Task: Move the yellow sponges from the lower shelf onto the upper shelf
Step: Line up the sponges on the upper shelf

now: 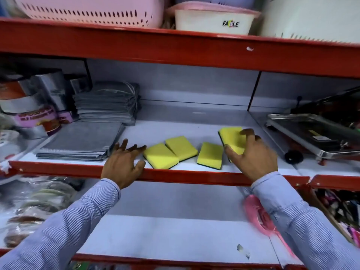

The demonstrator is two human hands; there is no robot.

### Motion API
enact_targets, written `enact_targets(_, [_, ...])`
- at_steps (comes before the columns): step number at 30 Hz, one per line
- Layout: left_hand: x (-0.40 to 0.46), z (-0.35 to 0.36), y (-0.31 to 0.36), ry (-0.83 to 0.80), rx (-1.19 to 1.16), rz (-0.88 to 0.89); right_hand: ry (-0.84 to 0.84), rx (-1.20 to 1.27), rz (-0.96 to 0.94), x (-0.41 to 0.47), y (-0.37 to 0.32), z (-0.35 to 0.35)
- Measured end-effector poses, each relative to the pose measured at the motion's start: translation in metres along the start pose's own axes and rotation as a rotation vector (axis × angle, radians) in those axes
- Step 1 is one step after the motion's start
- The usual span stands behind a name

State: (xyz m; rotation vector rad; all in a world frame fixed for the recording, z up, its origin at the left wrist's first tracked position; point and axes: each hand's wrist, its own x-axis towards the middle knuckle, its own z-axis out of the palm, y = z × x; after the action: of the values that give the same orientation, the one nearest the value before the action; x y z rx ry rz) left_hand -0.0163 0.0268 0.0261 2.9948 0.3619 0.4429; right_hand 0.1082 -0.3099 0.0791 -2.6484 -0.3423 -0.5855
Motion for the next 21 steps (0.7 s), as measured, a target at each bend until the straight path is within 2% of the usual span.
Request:
enact_targets(2, [0.0, -0.002, 0.0, -0.031, -0.003, -0.007, -0.156, -0.137, 0.146, 0.013, 0.01, 0.004])
enact_targets(5, [0.001, -0.011, 0.004, -0.07, -0.094, -0.011, -0.325, -0.267, 0.231, 0.021, 0.015, 0.008])
enact_targets(8, [0.003, -0.027, 0.013, 0.023, -0.31, -0.043, -0.352, -0.294, 0.196, 0.022, 0.017, 0.012])
enact_targets(12, [0.02, -0.039, 0.062, 0.15, -0.394, 0.146, -0.277, -0.201, 0.06, 0.033, 0.026, -0.001])
enact_targets(14, [0.034, -0.039, 0.098, 0.085, -0.407, 0.266, -0.346, -0.122, -0.057, 0.042, 0.03, -0.006])
enact_targets(17, [0.059, -0.026, 0.148, -0.15, -0.318, 0.415, -0.553, -0.132, -0.152, 0.046, 0.026, -0.006])
enact_targets(21, [0.086, -0.007, 0.175, -0.359, -0.165, 0.447, -0.56, -0.126, -0.155, 0.042, 0.032, -0.002])
